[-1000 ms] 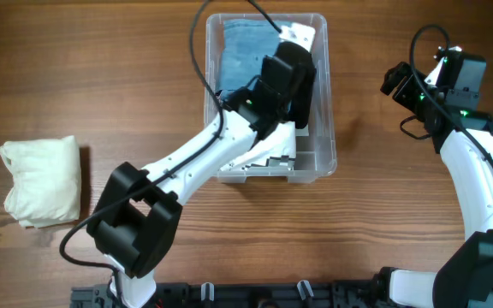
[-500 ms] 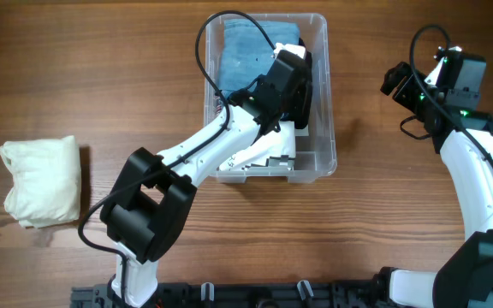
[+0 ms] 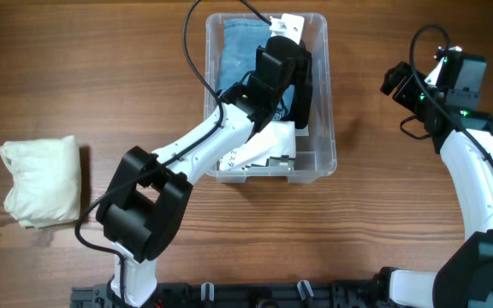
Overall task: Pack container
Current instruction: 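Press and adjust the denim item inside the container with the left gripper, then open the left gripper and withdraw it to the left side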
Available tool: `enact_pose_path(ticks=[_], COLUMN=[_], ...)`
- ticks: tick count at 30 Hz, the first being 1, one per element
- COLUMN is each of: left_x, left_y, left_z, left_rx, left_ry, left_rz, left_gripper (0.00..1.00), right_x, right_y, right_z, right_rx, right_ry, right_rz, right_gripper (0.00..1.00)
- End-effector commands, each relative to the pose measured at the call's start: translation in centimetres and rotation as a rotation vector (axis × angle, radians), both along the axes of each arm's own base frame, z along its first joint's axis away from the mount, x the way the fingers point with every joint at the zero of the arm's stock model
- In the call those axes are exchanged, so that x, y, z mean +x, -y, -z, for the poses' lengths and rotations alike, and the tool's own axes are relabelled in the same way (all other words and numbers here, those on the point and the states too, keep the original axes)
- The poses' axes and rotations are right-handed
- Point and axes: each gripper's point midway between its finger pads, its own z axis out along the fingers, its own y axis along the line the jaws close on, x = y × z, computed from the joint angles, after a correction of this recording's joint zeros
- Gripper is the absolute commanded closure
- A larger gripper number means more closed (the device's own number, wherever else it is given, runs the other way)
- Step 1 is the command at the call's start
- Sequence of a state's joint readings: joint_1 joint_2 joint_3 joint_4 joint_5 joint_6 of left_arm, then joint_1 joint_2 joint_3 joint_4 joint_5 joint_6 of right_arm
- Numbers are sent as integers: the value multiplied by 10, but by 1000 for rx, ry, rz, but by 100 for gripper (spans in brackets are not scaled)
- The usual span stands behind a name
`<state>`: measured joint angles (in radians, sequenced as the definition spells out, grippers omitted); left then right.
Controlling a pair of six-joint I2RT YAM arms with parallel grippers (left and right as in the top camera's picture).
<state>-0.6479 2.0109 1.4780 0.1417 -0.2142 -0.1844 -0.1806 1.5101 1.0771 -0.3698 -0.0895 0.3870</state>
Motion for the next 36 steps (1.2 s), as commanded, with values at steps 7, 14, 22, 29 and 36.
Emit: enact_pose_path(ticks=[7, 14, 22, 29, 36], left_x=[17, 14, 17, 4, -48], left_y=[1, -1, -3, -79, -185], left_z=[64, 103, 39, -78, -127], left_rx=[27, 73, 60, 103, 279], left_ry=[-60, -127, -2, 139, 59], left_rz=[41, 41, 45, -277, -522], left_gripper=[71, 69, 59, 27, 9], right_x=[6, 6, 6, 6, 6], right_y=[1, 1, 1, 1, 1], right_z=[-8, -8, -8, -8, -8], right_rx=[-10, -10, -10, -9, -10], right_ry=[20, 20, 20, 20, 20], right_rz=[-15, -15, -15, -14, -15], right_gripper=[0, 0, 0, 0, 0])
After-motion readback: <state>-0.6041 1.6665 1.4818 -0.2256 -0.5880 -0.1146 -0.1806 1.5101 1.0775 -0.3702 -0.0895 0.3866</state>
